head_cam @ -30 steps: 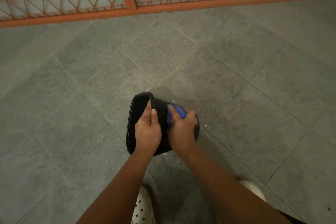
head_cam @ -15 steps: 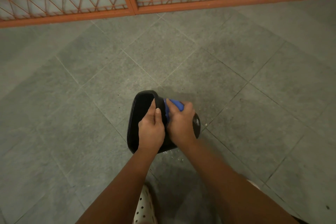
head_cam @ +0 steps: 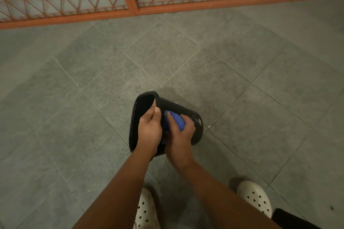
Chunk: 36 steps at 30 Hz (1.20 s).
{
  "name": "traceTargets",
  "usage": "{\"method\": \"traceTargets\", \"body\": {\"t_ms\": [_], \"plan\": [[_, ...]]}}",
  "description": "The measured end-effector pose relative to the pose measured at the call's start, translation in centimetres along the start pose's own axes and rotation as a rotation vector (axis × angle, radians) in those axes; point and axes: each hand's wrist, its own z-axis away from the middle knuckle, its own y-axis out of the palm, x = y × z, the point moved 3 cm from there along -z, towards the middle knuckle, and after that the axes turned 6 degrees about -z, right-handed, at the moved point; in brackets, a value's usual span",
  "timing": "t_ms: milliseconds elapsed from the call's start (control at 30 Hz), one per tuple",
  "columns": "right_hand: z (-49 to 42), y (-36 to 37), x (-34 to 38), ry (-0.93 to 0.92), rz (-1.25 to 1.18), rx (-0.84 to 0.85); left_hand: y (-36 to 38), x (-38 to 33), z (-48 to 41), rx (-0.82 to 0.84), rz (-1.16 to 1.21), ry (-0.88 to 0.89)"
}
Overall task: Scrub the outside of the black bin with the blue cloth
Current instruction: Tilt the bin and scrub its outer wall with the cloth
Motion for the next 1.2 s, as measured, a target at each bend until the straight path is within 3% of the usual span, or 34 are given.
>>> {"method": "traceTargets", "body": {"t_ms": [133,267,433,500,633,733,867,933,1033,1200], "plan": [[-4.3,0.7,0.7,-0.028,0.169,-0.021,0.0,0.0,0.2,-0.007,0.020,0.026],[-4.9,-1.0,-1.5,0.092,0.215,0.082,-0.4,0.3,-0.1,-0.058,0.007,-0.008],[-2.0,0.3,-1.7,0.134,-0.010,0.036,-0.3,0.1,0.1,-0.055,0.007,0.037],[-2.7,0.8,-1.1,0.055,-0.015,0.041,-0.4,-0.1,0.2,-0.058,-0.028,0.065],[-5.3,0.9,-1.0,0.039,0.201,0.090,-1.0,0.2,0.1,-0.131,-0.131,0.078],[-4.7,-0.1,-1.8,0.078,0.389,0.001,-1.0,-0.1,0.5,-0.160,-0.284,0.145],[-3.1,0.4,-0.9,0.074,0.383,-0.017,-0.7,-0.3,0.6,-0.123,-0.376,0.193],[-4.1,1.3,-0.3,-0.067,0.374,0.015,-1.1,-0.4,0.2,-0.128,-0.391,0.202],[-6.1,1.4,-0.5,-0.107,0.315,0.217,-1.3,-0.2,0.2,-0.163,-0.387,0.196],[-6.2,-1.5,-5.1,0.135,0.435,0.187,-1.4,0.1,0.4,-0.202,-0.388,0.207]]}}
